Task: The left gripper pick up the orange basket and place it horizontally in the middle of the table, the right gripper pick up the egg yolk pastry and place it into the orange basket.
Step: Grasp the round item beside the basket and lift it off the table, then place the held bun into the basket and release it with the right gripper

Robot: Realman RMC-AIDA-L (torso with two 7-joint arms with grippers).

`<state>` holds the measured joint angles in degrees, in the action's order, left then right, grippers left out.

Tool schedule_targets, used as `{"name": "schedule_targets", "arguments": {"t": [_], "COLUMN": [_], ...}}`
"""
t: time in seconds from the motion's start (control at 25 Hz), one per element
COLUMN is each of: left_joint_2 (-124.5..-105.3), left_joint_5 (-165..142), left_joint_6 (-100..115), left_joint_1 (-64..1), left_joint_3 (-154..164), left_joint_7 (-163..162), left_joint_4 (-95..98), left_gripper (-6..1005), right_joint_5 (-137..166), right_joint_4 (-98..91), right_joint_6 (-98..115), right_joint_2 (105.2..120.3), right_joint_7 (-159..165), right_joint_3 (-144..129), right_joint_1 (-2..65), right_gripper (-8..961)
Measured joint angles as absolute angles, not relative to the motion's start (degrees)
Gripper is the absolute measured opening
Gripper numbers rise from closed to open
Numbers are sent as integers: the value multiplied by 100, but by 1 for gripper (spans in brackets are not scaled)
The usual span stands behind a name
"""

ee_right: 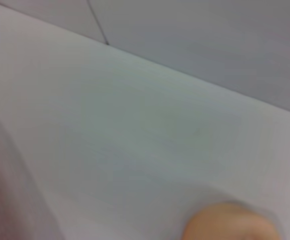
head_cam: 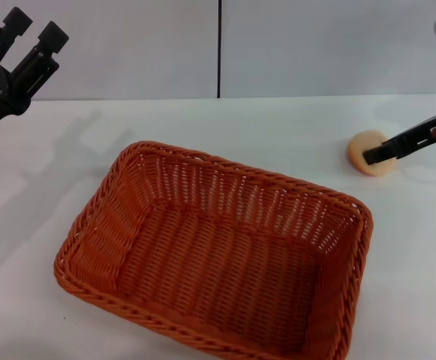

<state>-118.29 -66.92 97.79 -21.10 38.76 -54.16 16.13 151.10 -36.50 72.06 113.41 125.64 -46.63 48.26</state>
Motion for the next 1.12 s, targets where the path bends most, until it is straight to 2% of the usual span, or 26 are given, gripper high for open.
{"name": "schedule_targets", "arguments": {"t": [0.04, 0.48, 0.6, 0.8, 0.92, 0.96, 1.12], "left_joint_2": [-11829, -11830, -11830, -11830, -11830, -11830, -11831], "left_joint_5": [-6694, -6700, -6702, -6706, -6706, -6706, -6702], "left_joint_6": [9778, 9779, 9777, 9786, 9791, 9794, 9798], "left_joint_1": [-2110, -2156, -2149, -2117, -2106, -2100, -2084], "left_joint_3": [3876, 3876, 3876, 3876, 3876, 3876, 3876], "left_joint_7": [-5416, -5414, -5414, -5414, -5414, -5415, -5417], "left_joint_4": [1613, 1563, 1563, 1564, 1564, 1565, 1565], "left_gripper": [800, 799, 799, 799, 800, 800, 800], "right_joint_5": [15111, 15118, 15074, 14491, 13528, 12654, 11133], "right_joint_4": [-3650, -3684, -3804, -4575, -5248, -5704, -6102], "right_joint_6": [7177, 7125, 7121, 7224, 7374, 7540, 8058], "right_joint_2": [11337, 11362, 11393, 11558, 11669, 11743, 11802], "right_joint_7": [12584, 12539, 12490, 12340, 12044, 11691, 10986], "right_joint_3": [-4676, -4691, -4665, -4631, -4652, -4678, -4686], "right_joint_1": [4820, 4779, 4715, 4328, 3883, 3531, 3085], "right_gripper": [534, 168, 139, 104, 88, 83, 61]}}
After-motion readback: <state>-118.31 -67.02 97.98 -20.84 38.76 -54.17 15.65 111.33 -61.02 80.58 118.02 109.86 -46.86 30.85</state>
